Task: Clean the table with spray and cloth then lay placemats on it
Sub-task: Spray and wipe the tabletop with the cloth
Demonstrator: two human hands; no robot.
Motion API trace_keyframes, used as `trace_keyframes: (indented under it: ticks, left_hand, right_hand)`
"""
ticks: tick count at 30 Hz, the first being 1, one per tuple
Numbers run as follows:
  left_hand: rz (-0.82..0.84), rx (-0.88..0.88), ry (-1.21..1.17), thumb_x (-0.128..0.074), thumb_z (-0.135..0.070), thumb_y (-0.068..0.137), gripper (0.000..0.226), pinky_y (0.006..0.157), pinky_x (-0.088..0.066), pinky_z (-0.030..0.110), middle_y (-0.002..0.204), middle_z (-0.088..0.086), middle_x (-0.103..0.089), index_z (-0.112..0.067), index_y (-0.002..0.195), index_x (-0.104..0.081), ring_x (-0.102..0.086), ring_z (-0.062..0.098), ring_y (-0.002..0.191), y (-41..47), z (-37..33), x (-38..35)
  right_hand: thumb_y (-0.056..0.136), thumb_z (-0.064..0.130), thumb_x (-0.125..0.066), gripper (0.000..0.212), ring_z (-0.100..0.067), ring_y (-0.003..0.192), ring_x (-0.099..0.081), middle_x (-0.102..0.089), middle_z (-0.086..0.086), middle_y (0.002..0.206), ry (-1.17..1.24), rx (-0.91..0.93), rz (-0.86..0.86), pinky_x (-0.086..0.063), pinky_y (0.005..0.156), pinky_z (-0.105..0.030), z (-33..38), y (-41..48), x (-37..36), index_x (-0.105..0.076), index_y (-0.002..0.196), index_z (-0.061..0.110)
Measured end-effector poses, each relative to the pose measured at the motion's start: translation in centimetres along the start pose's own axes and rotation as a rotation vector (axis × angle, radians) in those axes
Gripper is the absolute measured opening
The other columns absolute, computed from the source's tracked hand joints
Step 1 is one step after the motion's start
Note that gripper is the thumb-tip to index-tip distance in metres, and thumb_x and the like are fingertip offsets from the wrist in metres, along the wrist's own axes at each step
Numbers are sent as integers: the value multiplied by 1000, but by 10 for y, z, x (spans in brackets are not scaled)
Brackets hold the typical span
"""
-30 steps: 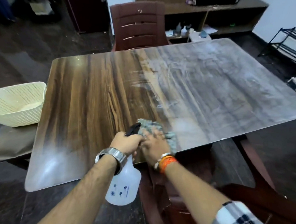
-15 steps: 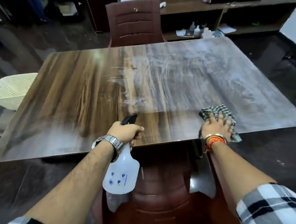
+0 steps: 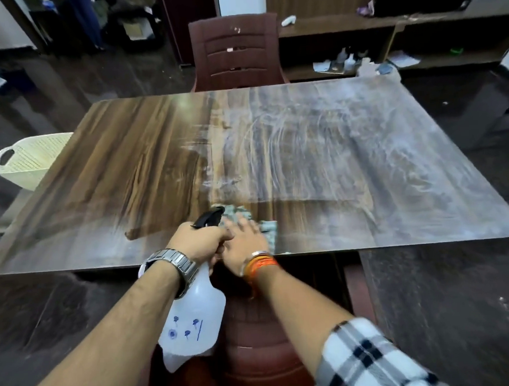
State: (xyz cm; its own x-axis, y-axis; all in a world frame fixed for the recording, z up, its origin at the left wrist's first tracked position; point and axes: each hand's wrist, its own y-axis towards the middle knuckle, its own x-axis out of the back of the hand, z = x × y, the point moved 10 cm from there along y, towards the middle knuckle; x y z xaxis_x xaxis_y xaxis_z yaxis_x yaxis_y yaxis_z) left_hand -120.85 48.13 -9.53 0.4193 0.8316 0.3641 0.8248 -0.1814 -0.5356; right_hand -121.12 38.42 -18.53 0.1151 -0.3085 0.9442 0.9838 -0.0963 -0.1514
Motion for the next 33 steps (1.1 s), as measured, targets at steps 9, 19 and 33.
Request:
trace_keyframes:
  ticks: [9,19,33]
  left_hand:
    - [58,91,-11,-80,-16,78,21,46,-45,29,46,7,-47,-4,68,-64,-41,21,31,-31,-4,-68]
    - [-59,127,-52,-78,-14,72,24,49,-44,33,42,12,-53,-5,57,-62,-43,21,29,-67,-62,-239]
    - [-44,171,-84,-77,-12,76,21,44,-41,25,40,6,-51,-2,64,-63,-40,18,27,-75,-102,-330]
  right_hand:
    - [92,36,-35,51,-34,143,-11,-21,0,158,143,-1017,-325,-7,116,-49,-353,-194,88,-39,143,33]
    - [94,35,-36,41,-23,146,-7,-24,8,157,59,28,-3,-4,118,-44,-227,-116,57,-53,132,32]
    - [76,35,-41,52,-37,138,-30,-50,-2,142,154,-301,-199,-21,111,-57,-377,-161,105,-62,123,33]
